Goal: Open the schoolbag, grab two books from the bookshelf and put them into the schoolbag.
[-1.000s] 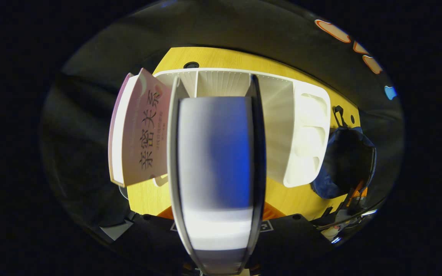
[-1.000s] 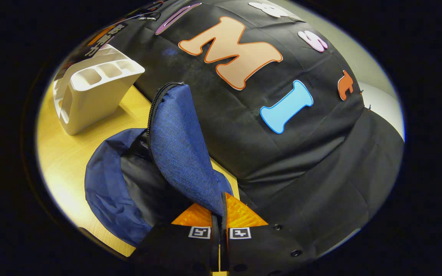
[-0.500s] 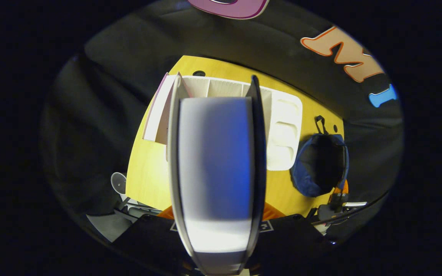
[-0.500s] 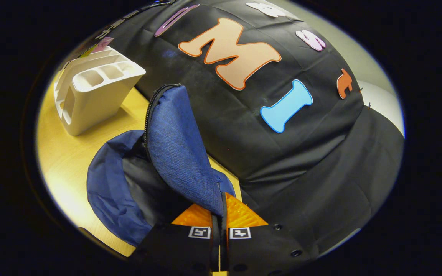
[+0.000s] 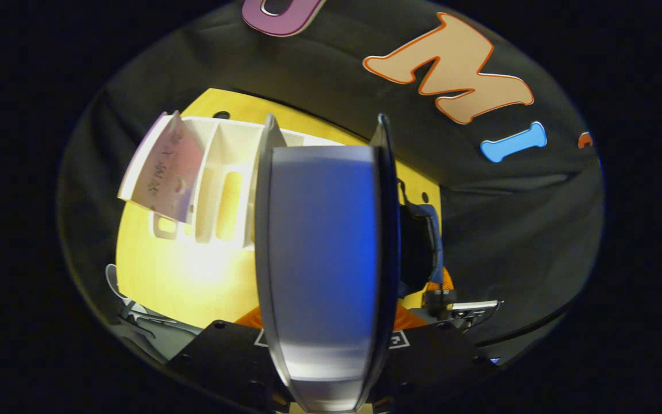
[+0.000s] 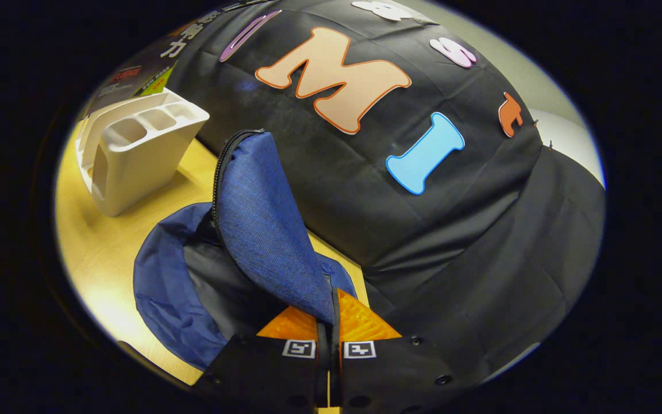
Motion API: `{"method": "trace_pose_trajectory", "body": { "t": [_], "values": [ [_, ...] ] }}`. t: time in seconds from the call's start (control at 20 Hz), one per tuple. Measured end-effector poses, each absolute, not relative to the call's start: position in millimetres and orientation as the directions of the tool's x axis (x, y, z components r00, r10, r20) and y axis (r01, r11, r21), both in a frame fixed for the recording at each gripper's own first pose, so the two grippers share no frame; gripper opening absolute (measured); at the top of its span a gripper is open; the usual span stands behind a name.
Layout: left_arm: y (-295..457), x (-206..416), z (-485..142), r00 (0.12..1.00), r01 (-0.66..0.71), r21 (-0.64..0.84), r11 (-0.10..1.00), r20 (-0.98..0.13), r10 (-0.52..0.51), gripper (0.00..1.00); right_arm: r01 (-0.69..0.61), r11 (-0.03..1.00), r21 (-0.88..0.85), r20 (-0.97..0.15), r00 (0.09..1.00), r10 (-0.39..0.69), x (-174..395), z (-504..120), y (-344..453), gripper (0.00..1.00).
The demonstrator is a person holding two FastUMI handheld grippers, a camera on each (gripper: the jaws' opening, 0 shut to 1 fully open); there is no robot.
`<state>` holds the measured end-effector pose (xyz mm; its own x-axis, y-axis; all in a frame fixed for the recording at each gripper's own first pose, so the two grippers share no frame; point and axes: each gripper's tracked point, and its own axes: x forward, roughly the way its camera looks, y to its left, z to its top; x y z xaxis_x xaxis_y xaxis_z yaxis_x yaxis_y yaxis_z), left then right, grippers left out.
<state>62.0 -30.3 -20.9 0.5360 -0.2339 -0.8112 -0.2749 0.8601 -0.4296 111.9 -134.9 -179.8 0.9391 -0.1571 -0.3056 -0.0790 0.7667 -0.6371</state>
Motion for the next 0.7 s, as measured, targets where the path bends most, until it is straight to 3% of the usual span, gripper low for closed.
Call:
{"method": "trace_pose_trajectory", "body": {
  "t": [0.7],
  "values": [
    [-164.5,153.1,-126.1,0.639,-0.098,-0.638,0.764,-0.629,-0.443,0.42,-0.038,0.856,-0.515,-0.322,0.934,-0.152,113.7,-175.5,-140.4,0.02]
  ]
}}
